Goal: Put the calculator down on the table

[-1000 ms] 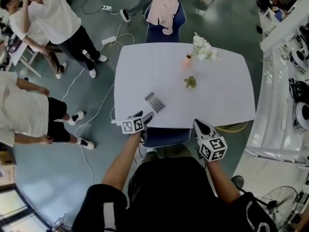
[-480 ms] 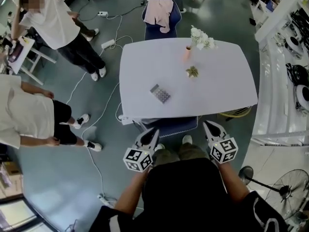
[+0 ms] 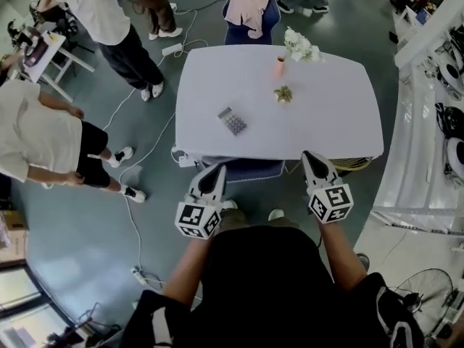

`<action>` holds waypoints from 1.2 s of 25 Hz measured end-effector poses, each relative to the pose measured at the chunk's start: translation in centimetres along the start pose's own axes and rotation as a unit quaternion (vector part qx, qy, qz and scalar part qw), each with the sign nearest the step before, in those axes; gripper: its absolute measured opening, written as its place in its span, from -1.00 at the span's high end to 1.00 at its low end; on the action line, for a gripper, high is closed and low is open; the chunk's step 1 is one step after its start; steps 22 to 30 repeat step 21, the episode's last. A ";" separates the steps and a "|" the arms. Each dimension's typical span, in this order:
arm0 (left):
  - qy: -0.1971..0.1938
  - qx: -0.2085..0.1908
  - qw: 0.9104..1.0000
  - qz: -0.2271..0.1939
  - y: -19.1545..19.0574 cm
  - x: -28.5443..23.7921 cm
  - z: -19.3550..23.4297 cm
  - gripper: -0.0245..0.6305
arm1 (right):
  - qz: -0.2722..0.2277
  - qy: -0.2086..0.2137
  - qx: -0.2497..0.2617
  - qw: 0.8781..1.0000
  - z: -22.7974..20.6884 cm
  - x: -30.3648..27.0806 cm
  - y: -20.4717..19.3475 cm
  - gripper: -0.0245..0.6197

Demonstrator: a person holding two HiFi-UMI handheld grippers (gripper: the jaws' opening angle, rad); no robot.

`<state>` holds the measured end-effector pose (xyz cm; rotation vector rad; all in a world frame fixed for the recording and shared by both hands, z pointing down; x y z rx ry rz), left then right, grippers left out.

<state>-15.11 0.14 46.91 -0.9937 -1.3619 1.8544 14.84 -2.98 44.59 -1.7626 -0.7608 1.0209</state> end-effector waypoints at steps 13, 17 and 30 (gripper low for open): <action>0.071 -0.029 0.997 -0.033 1.6 -3.3 -8.2 0.88 | -0.031 0.060 0.015 0.998 -7.1 2.7 0.7 0.93; 0.083 -0.025 0.996 -0.030 1.4 -3.9 -10.0 0.88 | -0.026 0.065 0.013 0.997 -8.8 3.2 0.6 0.93; 0.090 -0.025 0.995 -0.021 1.4 -4.3 -11.2 0.88 | -0.028 0.071 0.009 0.997 -10.0 3.6 0.8 0.93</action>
Point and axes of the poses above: the fingertips, and each gripper's own axes: x backward along the fingers, z to its left, y out of its top, the point moved 7 cm from there along x, backward along the fingers, and after that the axes turned 7 degrees about -x, right-handed, at the moved point
